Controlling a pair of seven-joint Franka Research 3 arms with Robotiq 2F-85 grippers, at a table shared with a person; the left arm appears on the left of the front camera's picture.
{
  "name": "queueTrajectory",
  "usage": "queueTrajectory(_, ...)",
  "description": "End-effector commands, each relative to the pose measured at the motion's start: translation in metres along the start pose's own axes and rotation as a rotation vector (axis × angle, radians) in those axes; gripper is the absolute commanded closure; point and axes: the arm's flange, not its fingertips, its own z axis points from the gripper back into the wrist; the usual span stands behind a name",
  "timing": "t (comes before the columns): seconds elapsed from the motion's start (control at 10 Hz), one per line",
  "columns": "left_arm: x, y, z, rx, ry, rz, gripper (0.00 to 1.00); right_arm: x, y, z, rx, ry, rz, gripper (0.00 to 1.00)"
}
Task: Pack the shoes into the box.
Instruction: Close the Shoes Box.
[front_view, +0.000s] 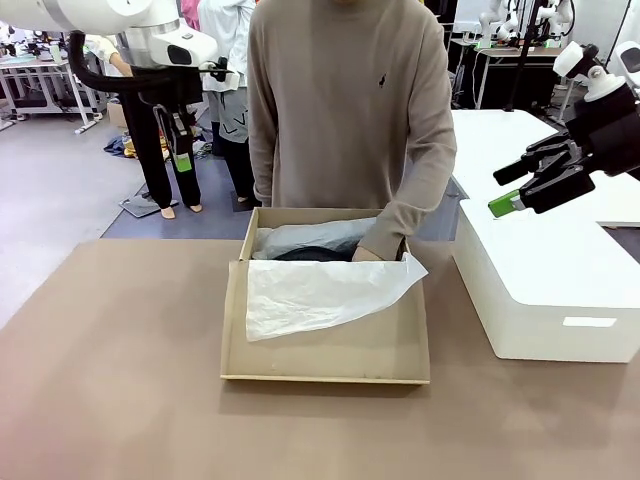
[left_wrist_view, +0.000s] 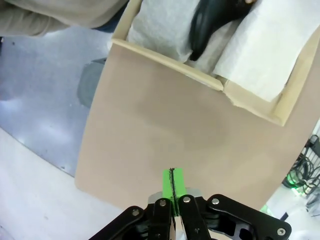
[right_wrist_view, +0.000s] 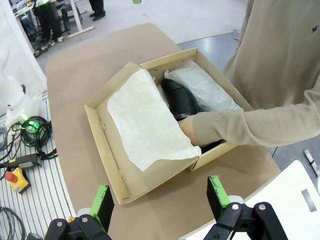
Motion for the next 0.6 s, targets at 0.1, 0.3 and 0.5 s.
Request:
queueTrajectory(0.1, -0.001, 0.001, 0.001, 0.006, -0.003, -0.047, 1.0, 0.001, -0.004, -0.001, 0.016, -0.036, 0.021, 0.0)
queueTrajectory(0.3, 0.002, -0.001, 0.0, 0.0, 0.0, -0.026, 1.0, 0.001, -0.004, -0.001, 0.016, -0.036, 0.021, 0.0)
queueTrajectory(0.5, -0.014, 0.015, -0.004, -0.135, 0.018, -0.198, 1.0, 0.001, -0.004, -0.001, 0.016, -0.036, 0.021, 0.0)
